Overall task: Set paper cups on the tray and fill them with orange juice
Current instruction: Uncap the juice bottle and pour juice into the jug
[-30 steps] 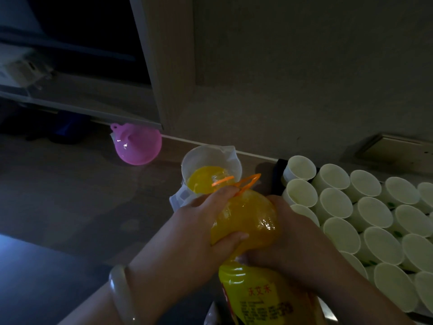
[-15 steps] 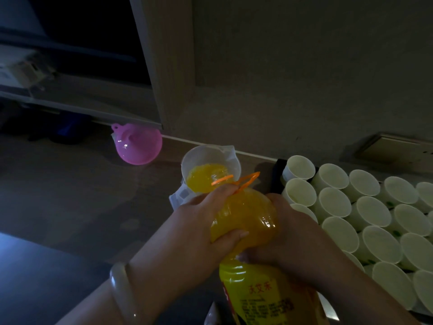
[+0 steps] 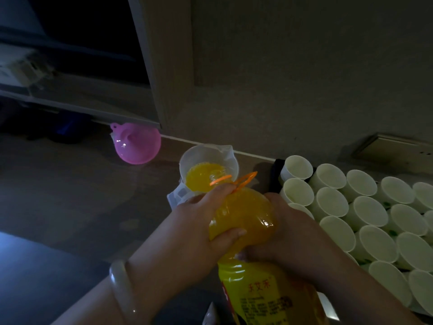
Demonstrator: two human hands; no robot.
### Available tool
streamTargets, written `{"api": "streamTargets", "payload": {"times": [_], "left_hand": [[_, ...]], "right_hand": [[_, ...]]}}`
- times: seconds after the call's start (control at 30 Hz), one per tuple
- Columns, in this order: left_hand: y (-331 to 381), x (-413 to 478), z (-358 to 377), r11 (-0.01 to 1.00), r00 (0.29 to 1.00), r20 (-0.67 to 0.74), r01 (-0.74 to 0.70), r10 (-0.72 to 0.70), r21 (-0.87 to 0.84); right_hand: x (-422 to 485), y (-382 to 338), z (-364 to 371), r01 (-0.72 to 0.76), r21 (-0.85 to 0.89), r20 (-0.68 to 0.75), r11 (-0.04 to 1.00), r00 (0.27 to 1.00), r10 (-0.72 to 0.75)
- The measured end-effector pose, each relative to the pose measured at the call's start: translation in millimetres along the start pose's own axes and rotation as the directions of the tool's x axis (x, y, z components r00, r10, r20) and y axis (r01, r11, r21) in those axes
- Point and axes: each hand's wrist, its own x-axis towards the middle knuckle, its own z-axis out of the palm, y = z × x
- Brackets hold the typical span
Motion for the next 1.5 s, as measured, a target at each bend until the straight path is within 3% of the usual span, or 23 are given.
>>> {"api": "streamTargets", "payload": {"times": [1.5], "left_hand": [[-3.4,0.5,-1.7,1.000,1.000,-0.006,0.012,-0.012,-0.023]], "right_hand": [[7.9,-3.6,-4.4,0.001,-0.034,0.042,0.999,0.999,0.000]]}}
